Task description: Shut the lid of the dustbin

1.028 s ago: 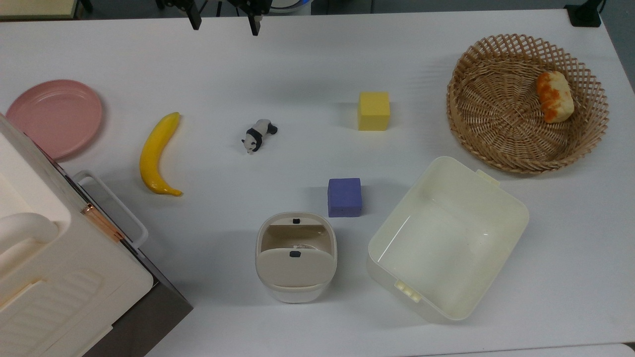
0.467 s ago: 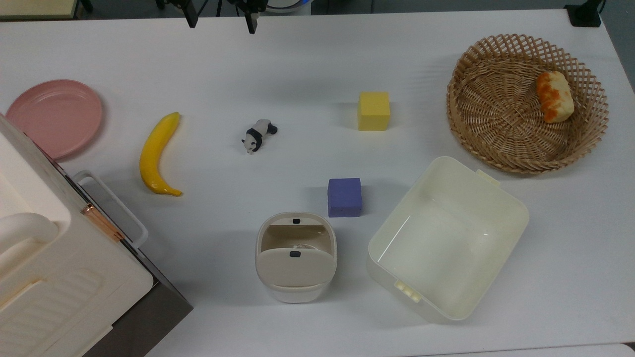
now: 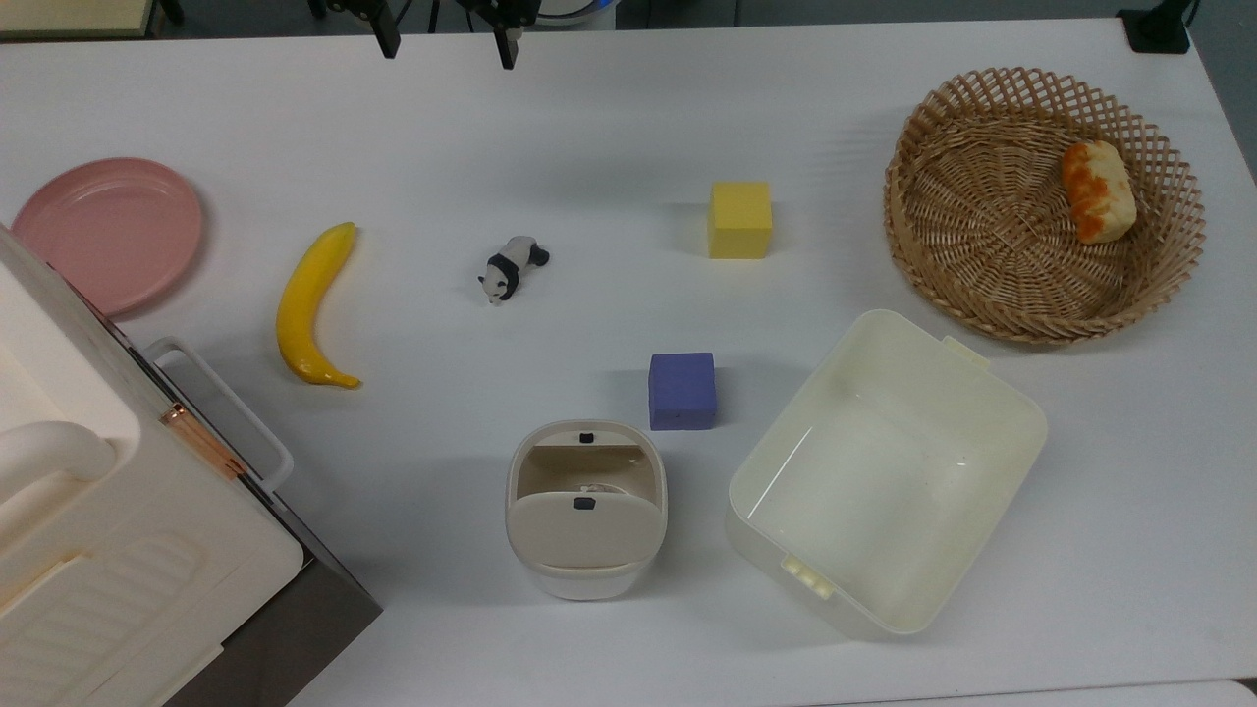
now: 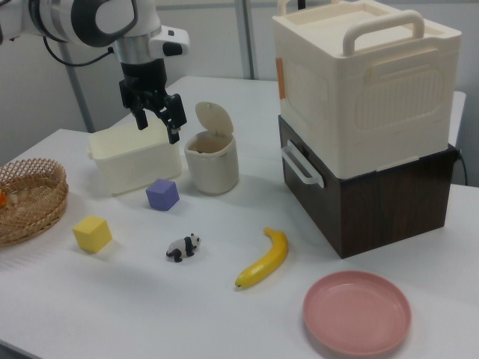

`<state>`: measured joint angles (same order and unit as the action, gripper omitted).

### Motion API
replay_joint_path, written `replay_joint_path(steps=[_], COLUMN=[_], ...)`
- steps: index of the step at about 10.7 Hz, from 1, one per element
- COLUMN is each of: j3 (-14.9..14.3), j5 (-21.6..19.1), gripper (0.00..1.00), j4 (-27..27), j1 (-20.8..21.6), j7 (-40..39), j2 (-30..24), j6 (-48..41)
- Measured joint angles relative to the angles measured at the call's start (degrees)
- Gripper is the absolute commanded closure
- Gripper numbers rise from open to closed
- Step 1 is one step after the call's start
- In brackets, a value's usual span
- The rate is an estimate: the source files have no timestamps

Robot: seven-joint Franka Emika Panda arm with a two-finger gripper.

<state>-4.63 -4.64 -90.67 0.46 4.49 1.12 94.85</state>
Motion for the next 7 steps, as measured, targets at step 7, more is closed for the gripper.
replay_joint_path(steps=[7], j3=[0.09], j5=[0.0], gripper=[0.0], j4=[-0.01], j1=[0.68], j7=[-0.01], j2=[0.79], j6=[0.0])
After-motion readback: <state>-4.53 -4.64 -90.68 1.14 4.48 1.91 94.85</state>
